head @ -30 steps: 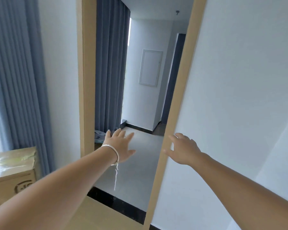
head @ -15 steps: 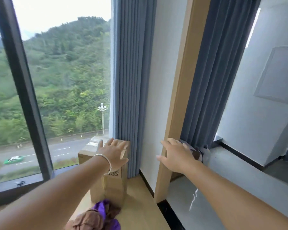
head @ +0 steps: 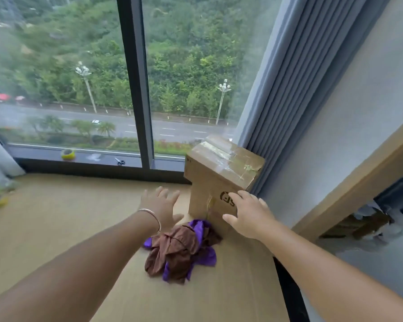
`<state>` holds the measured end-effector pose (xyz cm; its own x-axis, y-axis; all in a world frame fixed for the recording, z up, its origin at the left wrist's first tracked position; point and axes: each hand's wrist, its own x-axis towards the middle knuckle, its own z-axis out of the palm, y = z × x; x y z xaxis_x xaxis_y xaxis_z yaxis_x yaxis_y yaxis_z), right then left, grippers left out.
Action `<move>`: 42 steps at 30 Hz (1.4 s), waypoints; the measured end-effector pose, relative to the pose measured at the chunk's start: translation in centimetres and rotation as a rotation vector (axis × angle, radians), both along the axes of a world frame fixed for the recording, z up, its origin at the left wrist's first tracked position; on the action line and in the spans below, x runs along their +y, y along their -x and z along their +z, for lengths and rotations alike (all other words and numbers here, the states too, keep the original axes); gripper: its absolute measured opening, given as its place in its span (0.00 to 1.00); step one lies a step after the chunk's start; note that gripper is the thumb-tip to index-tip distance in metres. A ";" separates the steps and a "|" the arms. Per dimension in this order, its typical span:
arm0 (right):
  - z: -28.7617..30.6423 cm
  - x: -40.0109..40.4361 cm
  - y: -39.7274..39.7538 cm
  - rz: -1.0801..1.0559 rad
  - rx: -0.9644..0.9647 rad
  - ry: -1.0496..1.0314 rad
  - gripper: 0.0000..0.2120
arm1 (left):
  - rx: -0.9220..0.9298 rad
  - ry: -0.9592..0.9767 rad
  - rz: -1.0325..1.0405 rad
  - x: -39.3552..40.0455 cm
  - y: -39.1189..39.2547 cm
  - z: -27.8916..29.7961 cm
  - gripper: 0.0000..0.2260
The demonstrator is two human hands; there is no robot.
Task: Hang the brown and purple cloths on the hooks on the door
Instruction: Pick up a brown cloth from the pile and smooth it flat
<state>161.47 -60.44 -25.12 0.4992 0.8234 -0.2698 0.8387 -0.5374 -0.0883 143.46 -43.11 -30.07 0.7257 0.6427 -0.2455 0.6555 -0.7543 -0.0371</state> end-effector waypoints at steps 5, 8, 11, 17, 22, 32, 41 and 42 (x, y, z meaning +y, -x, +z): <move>-10.2 7.0 -1.9 0.069 0.019 0.116 0.35 | 0.049 0.136 0.080 5.8 -0.1 -11.4 0.31; -17.9 9.6 -2.1 0.114 0.036 0.191 0.35 | 0.082 0.202 0.111 7.3 0.6 -19.4 0.32; -27.2 11.4 -1.7 0.163 0.076 0.275 0.36 | 0.095 0.270 0.149 7.4 2.2 -28.9 0.31; -45.3 13.2 -1.7 0.220 0.151 0.351 0.36 | 0.145 0.389 0.262 5.7 4.3 -47.0 0.32; -58.8 15.1 -3.5 0.243 0.162 0.369 0.37 | 0.090 0.368 0.248 6.8 2.2 -59.8 0.32; -80.6 18.3 -6.7 0.112 -0.016 0.253 0.39 | -0.136 0.126 -0.014 16.8 -6.5 -78.2 0.27; -88.8 21.8 -10.5 0.132 -0.090 -0.083 0.27 | -0.196 -0.044 -0.154 25.6 -14.4 -83.1 0.25; -88.7 22.0 -11.2 0.143 -0.089 -0.136 0.22 | -0.184 -0.061 -0.144 25.9 -15.0 -83.1 0.23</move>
<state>172.66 -38.43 -113.84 0.3915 0.9134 -0.1114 0.9133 -0.4005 -0.0744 158.46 -17.17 -113.17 0.8399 0.5388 -0.0647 0.5412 -0.8405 0.0250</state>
